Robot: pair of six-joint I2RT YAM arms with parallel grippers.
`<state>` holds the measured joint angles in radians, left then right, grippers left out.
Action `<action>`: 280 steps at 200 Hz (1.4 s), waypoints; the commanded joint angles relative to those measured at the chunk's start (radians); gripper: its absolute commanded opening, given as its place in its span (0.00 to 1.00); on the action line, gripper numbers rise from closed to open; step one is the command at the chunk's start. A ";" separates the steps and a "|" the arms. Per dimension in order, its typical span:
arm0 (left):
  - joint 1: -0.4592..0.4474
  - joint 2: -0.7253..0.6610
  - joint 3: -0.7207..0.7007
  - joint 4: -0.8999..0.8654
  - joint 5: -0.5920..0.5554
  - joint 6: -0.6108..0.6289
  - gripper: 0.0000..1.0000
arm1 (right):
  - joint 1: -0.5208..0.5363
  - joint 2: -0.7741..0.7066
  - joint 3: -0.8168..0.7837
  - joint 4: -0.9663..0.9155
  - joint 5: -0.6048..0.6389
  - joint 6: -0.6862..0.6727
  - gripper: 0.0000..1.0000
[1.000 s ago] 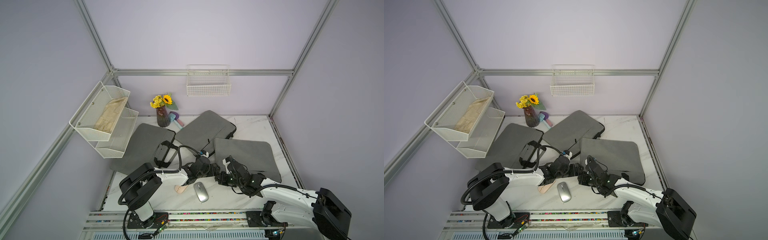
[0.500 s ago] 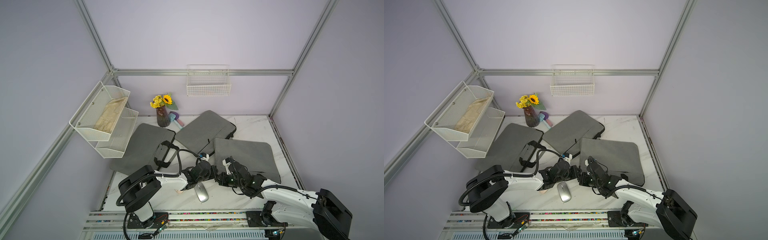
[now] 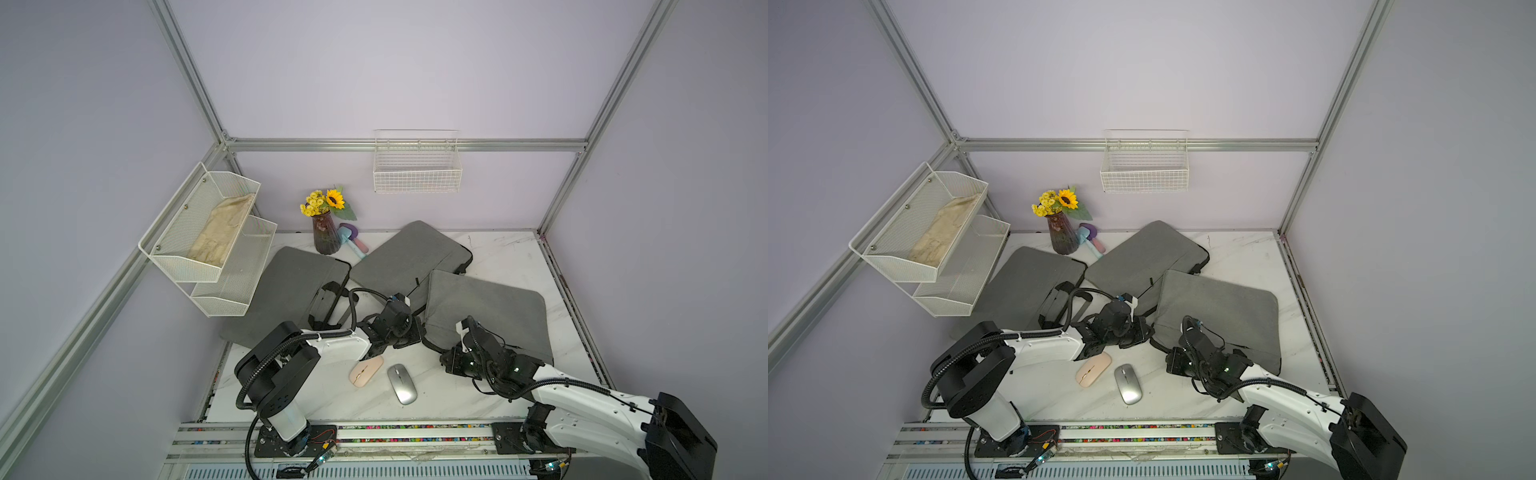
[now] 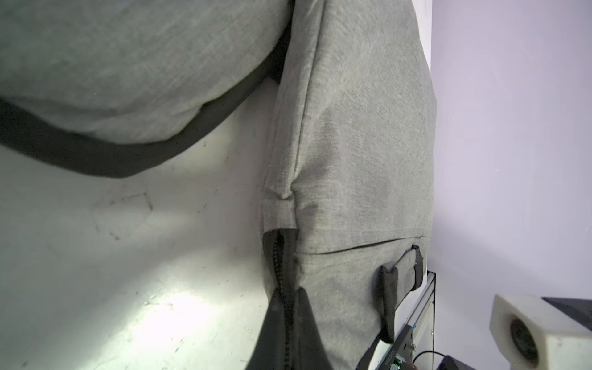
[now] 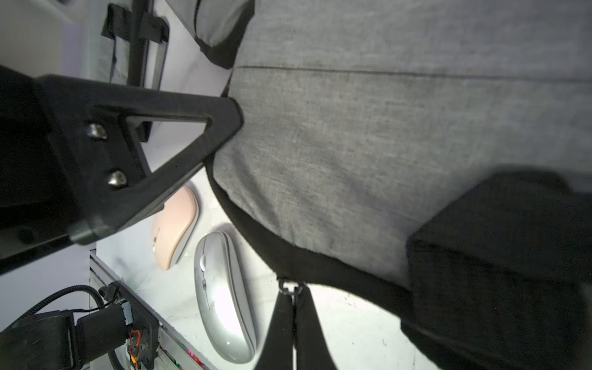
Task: Put the mouse into the laptop bag
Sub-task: Unzip the zipper on the zippered laptop bag.
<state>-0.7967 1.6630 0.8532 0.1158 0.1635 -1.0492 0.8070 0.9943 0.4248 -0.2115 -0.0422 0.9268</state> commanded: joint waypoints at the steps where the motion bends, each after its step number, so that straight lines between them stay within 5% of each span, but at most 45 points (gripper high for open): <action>1: 0.098 0.011 0.173 -0.038 -0.145 0.084 0.00 | 0.002 -0.036 0.016 -0.169 0.025 0.009 0.00; 53: 0.204 0.069 0.372 -0.189 -0.116 0.134 0.00 | 0.003 -0.020 0.008 -0.189 0.035 0.008 0.00; 105: 0.205 0.058 0.314 -0.115 -0.109 0.136 0.00 | 0.003 -0.058 0.032 -0.147 -0.010 0.007 0.00; 143: 0.232 0.115 0.370 -0.115 -0.122 0.162 0.00 | 0.003 0.007 0.054 -0.195 0.079 0.040 0.00; 218: 0.344 0.222 0.575 -0.183 -0.096 0.220 0.00 | -0.002 -0.071 0.019 -0.292 0.126 0.074 0.00; 273: 0.342 0.388 0.876 -0.274 -0.017 0.229 0.00 | -0.002 -0.145 0.011 -0.318 0.105 0.078 0.00; 280: 0.332 0.406 0.905 -0.279 0.005 0.230 0.13 | -0.002 -0.155 0.012 -0.317 0.104 0.078 0.00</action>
<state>-0.4873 2.0430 1.5551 -0.2466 0.2108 -0.8410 0.8051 0.8787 0.4511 -0.4408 0.0654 0.9863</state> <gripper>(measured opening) 0.049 0.046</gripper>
